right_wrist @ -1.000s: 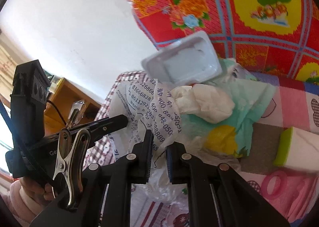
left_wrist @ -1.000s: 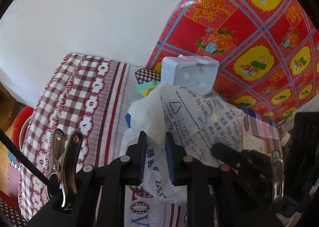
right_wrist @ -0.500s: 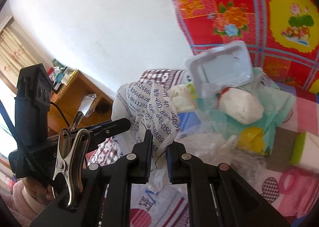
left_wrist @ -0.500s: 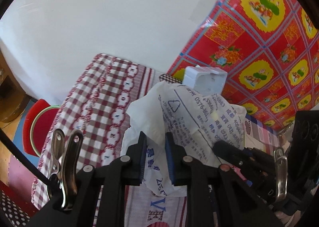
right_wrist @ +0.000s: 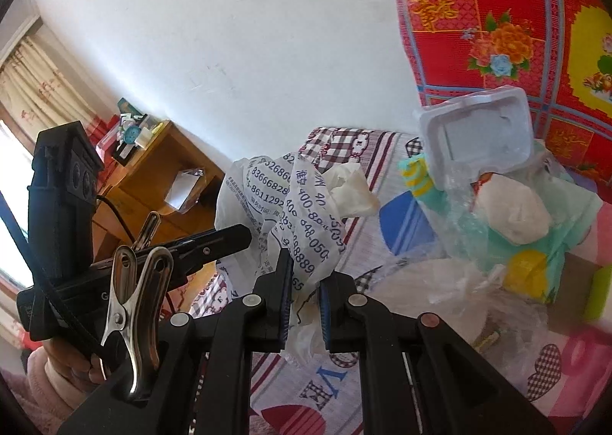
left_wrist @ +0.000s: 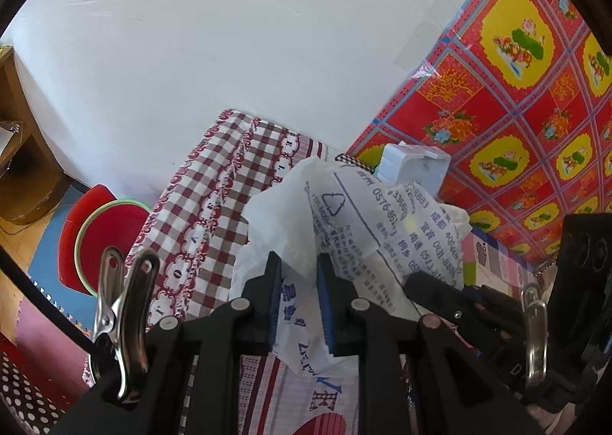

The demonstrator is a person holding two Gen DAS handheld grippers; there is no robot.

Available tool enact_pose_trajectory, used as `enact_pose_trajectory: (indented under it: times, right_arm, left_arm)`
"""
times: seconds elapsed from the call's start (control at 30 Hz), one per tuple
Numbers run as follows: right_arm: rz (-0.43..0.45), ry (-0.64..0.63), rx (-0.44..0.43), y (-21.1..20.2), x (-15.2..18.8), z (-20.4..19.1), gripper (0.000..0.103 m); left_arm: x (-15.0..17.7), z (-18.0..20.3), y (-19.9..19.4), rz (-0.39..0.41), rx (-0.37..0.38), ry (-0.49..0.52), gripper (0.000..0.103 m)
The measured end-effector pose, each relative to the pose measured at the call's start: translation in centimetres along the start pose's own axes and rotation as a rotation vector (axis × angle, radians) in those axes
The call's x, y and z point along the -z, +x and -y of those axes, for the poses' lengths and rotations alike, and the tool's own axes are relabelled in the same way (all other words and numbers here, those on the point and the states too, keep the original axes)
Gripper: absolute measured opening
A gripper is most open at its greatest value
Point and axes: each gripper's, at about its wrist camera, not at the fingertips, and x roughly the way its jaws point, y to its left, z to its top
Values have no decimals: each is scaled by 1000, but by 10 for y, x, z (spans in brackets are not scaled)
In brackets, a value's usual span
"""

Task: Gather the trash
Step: 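Lift the white plastic bag with both grippers and carry it toward the bucket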

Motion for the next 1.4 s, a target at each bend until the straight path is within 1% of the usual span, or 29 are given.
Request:
enact_pose_trajectory:
  times: [0.63,1.4]
  right_arm:
    - [-22,-43,-37,15,-3,-34,14]
    - [-85,-132,-97,52,-11,-84,14]
  left_arm:
    - [6,-29,-20,31,-15,-37,19]
    - [13,-79,-48,81,-62,-130,19]
